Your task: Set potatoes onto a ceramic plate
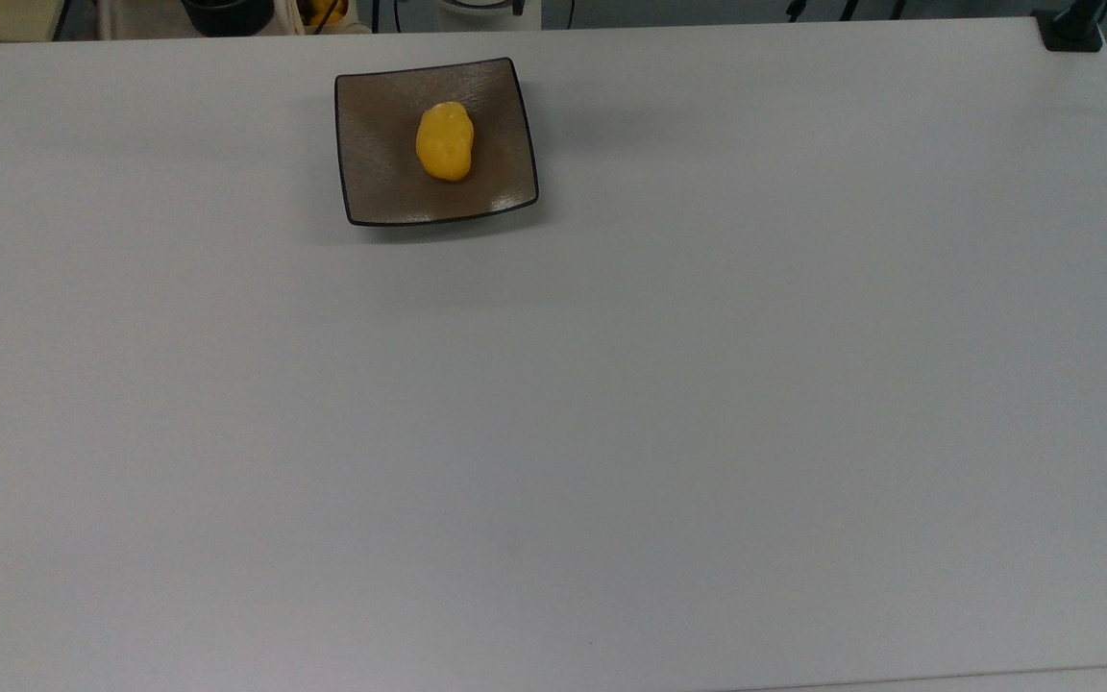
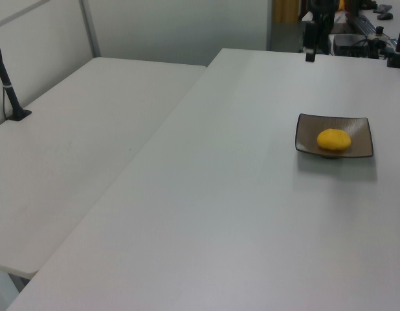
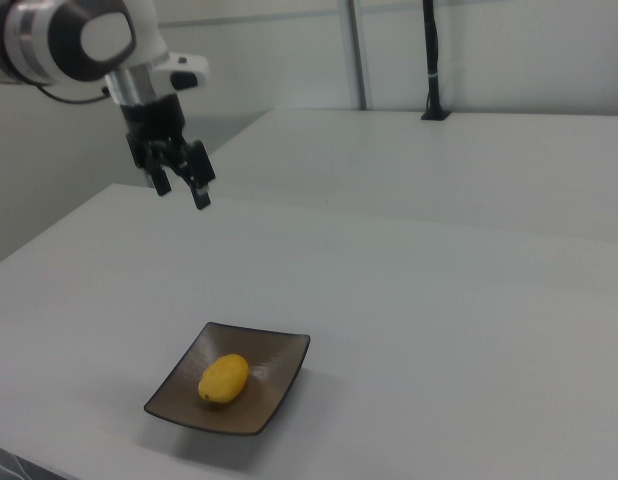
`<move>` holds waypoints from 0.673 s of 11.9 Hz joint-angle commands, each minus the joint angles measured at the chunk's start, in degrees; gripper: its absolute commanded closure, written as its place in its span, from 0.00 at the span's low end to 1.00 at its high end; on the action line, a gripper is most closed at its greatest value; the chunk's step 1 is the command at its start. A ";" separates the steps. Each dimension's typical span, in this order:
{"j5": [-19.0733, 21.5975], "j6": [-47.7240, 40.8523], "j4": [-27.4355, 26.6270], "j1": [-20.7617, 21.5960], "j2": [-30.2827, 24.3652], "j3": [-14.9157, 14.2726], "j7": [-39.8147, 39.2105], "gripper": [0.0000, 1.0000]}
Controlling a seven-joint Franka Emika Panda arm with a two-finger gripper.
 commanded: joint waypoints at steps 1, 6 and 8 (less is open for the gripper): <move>6.63 -3.49 5.69 -0.12 1.14 -0.15 0.22 0.00; 6.93 3.08 2.28 -0.29 1.32 -0.42 -13.68 0.00; 5.88 5.29 2.26 -1.86 2.37 -0.42 -13.34 0.00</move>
